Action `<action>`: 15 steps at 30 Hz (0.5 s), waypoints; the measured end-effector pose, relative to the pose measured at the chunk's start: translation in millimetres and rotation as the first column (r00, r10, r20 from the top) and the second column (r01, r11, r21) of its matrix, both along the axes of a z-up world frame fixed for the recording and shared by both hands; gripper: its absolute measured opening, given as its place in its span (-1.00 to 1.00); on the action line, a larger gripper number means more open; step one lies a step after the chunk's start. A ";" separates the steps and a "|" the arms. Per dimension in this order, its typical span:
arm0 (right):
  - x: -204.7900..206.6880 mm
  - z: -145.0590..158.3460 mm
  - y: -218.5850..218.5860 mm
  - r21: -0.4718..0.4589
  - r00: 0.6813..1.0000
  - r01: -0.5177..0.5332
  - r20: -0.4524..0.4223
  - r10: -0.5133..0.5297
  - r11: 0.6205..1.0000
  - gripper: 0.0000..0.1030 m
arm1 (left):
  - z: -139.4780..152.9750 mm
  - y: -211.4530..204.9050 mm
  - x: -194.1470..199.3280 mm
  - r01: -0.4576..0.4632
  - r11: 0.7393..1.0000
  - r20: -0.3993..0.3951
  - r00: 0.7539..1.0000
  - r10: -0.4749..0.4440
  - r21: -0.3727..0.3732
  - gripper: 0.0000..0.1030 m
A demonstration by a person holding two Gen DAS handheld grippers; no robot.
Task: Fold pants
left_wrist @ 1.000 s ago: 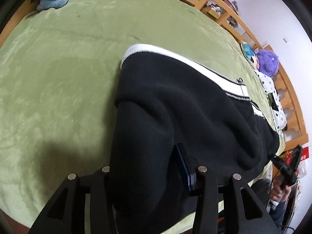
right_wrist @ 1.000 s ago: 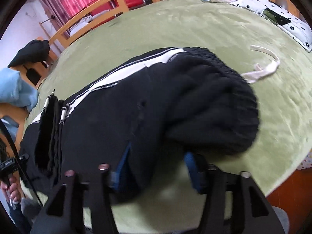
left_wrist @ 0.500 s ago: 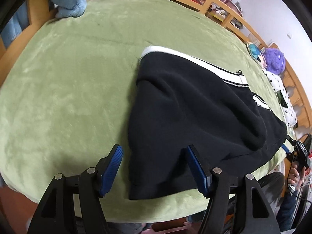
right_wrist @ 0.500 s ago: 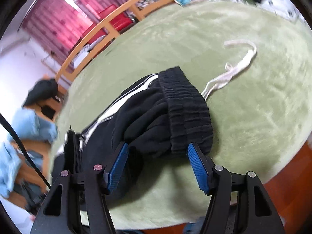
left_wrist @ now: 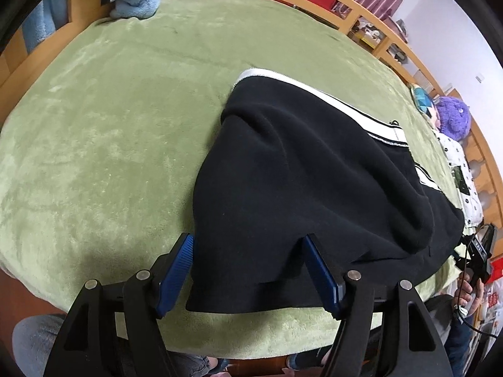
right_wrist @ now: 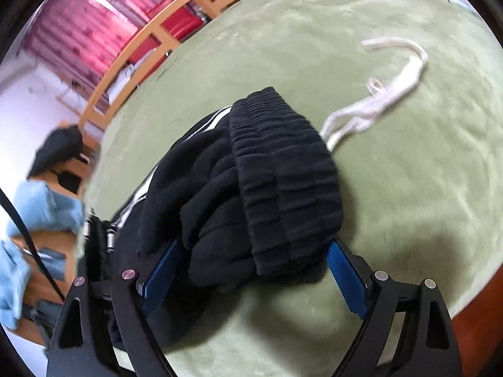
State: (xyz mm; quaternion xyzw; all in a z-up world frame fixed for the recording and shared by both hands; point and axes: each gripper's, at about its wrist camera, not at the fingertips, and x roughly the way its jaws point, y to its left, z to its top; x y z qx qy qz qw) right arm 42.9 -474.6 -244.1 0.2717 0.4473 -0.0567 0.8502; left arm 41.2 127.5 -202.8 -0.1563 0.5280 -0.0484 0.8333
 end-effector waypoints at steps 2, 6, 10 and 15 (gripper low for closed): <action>4.4 5.7 6.2 -0.100 0.999 -0.043 0.007 0.044 0.994 0.14 | 1.2 -3.3 -1.1 -0.007 1.000 -0.001 1.000 0.007 0.014 0.35; 4.7 26.9 9.2 -0.248 0.986 -0.140 0.058 0.159 0.959 -0.13 | 1.6 -3.3 -2.2 -0.018 1.000 -0.007 1.000 0.019 0.008 0.35; 1.6 44.8 21.5 -0.456 0.950 -0.249 0.058 0.307 0.854 -0.18 | 5.9 0.2 -6.3 -0.028 1.000 0.000 1.000 0.028 0.004 0.35; 18.4 15.9 9.0 -0.441 0.930 -0.361 -0.111 0.350 0.822 -0.12 | 8.8 3.5 -16.6 -0.014 0.998 0.034 0.999 0.016 -0.063 0.35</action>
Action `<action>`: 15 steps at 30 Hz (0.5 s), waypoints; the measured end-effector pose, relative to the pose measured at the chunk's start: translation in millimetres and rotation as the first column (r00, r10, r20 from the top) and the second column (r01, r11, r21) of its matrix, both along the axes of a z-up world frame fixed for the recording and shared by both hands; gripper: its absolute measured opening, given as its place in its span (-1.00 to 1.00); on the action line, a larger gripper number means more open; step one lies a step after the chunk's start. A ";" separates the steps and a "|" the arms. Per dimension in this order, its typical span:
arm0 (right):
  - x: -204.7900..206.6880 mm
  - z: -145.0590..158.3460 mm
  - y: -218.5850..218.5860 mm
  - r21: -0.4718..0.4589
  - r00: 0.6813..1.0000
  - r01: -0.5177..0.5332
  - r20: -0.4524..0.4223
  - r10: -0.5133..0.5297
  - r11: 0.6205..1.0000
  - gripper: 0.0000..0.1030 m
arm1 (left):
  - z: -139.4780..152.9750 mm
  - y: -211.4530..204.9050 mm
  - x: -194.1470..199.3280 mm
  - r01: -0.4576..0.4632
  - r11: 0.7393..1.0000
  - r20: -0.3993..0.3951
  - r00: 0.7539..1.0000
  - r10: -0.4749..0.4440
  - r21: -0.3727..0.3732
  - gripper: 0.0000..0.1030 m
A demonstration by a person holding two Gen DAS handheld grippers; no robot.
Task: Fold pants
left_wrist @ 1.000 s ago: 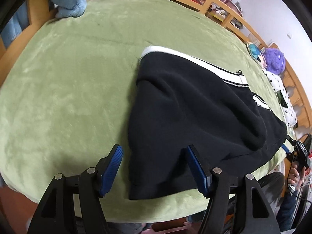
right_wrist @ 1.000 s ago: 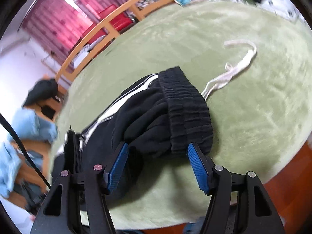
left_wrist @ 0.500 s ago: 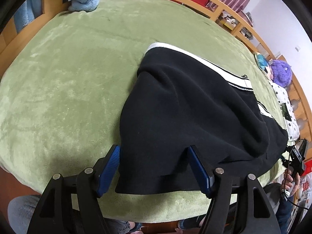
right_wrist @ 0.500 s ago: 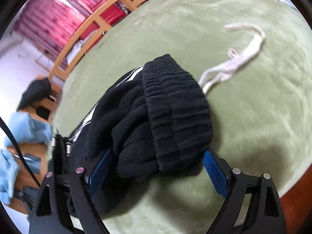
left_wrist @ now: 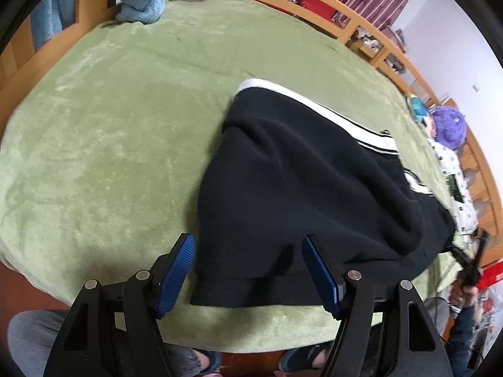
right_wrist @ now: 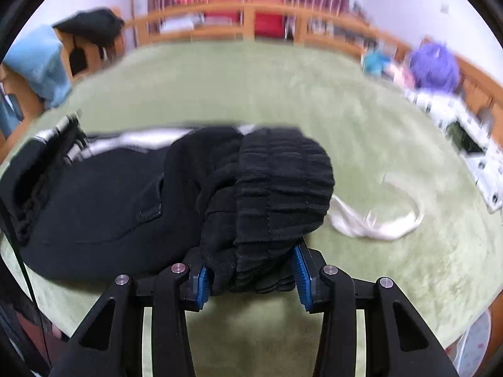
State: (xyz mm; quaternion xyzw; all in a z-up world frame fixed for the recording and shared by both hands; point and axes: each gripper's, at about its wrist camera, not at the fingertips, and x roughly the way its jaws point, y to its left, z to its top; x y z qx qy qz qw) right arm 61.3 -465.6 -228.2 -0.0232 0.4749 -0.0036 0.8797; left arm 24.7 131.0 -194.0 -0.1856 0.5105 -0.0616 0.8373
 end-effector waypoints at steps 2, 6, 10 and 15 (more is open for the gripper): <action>2.1 -2.6 -9.9 0.052 0.999 0.022 -0.051 -0.019 0.998 -0.01 | -3.6 1.6 -1.3 0.003 1.000 0.000 1.000 -0.003 -0.018 0.35; -11.1 12.2 -11.8 0.043 0.994 0.087 -0.067 -0.084 0.995 0.21 | -14.8 7.0 -2.0 -0.002 0.999 0.003 1.000 0.003 -0.051 0.39; -37.5 40.4 5.8 -0.049 0.992 0.121 -0.011 -0.122 0.991 0.20 | -30.4 15.7 0.1 -0.003 0.994 -0.022 1.000 0.001 -0.105 0.39; -52.6 78.9 25.3 0.024 0.981 0.157 0.110 -0.159 0.987 0.20 | -47.6 20.2 1.3 0.006 0.987 -0.038 0.999 -0.012 -0.158 0.39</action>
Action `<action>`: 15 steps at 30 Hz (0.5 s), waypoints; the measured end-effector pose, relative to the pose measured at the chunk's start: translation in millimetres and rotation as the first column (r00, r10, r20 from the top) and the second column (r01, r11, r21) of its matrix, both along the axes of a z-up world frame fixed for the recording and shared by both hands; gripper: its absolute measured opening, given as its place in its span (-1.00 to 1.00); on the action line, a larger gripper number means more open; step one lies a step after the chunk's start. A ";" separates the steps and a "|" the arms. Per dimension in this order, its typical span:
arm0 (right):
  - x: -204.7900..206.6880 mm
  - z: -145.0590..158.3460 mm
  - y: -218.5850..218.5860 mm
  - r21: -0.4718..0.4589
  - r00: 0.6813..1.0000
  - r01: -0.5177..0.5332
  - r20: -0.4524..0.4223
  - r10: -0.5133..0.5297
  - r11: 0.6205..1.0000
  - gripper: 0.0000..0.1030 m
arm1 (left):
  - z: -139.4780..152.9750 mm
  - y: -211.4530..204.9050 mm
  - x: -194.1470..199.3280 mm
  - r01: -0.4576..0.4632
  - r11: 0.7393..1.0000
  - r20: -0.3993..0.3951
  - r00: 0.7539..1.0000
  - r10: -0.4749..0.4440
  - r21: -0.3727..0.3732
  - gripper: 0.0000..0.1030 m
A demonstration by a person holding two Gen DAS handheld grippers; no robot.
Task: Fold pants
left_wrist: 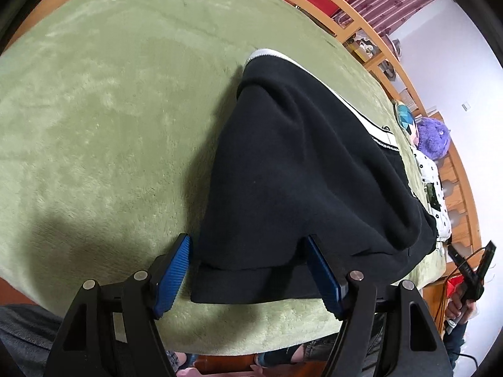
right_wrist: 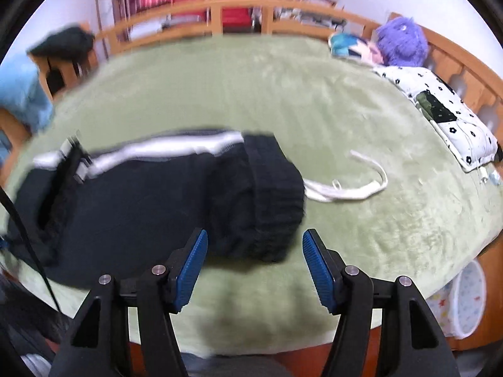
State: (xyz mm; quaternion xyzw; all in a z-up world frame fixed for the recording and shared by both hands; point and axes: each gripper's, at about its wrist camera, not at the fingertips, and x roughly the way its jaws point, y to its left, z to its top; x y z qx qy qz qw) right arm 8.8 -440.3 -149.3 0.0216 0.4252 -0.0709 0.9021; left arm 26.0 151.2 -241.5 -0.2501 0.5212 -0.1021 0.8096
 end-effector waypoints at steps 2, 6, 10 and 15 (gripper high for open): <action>4.3 2.4 7.9 0.042 0.999 0.009 0.035 -0.011 0.999 0.21 | -1.1 -0.3 -0.1 0.004 1.000 0.006 1.000 -0.004 0.003 0.39; 31.8 -25.5 26.9 0.100 1.000 -0.001 -0.013 0.003 0.995 0.21 | 0.0 -3.9 1.6 0.006 1.000 0.015 1.000 -0.006 0.023 0.38; 59.0 -71.5 36.7 0.084 0.983 0.034 -0.184 -0.018 0.996 0.19 | 8.3 -14.1 4.7 0.012 0.996 0.050 0.999 -0.016 0.083 -0.13; 55.2 -70.3 46.1 0.040 0.983 -0.012 -0.184 0.019 0.999 0.07 | 79.1 -40.9 -0.3 0.060 0.987 0.199 0.976 -0.090 0.150 -0.66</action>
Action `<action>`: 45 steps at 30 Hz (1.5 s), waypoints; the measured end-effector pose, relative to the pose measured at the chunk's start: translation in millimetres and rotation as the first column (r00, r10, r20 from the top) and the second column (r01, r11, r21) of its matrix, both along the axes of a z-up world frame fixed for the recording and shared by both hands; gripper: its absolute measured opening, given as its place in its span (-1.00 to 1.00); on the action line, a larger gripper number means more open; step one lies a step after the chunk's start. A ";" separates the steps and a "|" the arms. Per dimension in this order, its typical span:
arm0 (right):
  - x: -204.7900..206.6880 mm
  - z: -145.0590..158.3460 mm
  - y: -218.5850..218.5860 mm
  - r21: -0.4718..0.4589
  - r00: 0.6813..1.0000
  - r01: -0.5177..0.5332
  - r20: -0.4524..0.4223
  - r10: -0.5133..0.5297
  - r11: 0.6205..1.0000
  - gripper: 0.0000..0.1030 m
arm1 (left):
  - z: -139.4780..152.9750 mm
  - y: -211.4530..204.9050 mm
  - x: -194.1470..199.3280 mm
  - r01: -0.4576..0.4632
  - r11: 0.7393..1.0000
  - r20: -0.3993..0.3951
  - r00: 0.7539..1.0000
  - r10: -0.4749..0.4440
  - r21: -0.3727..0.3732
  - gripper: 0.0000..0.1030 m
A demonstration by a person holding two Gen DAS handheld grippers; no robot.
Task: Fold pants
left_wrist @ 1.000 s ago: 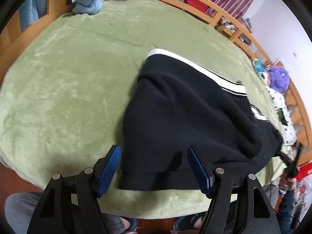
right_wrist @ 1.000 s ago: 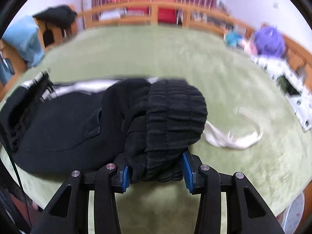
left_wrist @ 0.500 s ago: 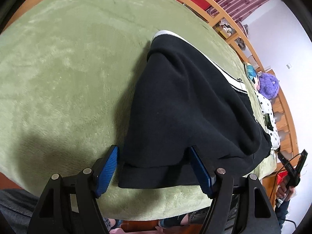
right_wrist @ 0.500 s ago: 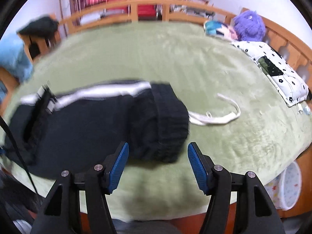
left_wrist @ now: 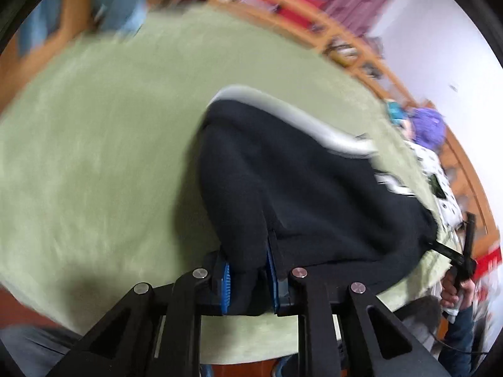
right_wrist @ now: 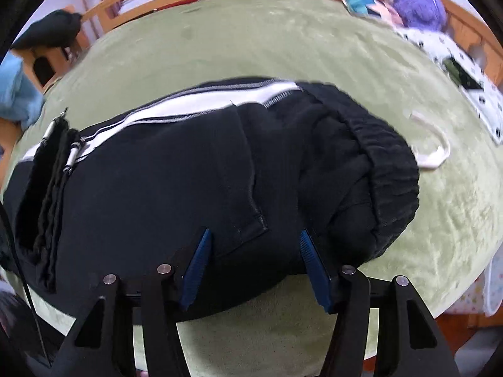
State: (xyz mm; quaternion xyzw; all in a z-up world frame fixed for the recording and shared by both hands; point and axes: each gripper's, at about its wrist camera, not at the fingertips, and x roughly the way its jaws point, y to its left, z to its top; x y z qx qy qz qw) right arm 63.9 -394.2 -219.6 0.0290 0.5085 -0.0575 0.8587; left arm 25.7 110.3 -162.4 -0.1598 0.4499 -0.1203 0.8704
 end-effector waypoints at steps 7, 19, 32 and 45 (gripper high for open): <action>-40.8 48.3 -42.0 0.042 0.989 0.037 0.140 -0.042 0.998 0.06 | 142.3 -145.8 18.7 0.244 0.961 0.238 0.933 -0.268 0.127 -0.66; -109.9 50.4 -163.1 0.063 0.960 0.210 0.173 -0.218 0.976 0.06 | 128.3 -479.9 30.9 0.612 0.774 0.170 0.756 -0.632 0.159 -0.44; -42.6 67.5 -171.0 0.299 0.935 0.033 0.327 -0.135 0.954 0.19 | 38.6 -317.3 67.3 0.311 0.948 -0.025 0.951 -0.310 0.063 0.20; 37.9 -35.6 -146.8 0.462 1.000 0.030 -0.018 -0.025 0.887 0.52 | -81.3 -288.8 94.7 0.233 0.949 -0.199 0.941 -0.275 -0.210 0.54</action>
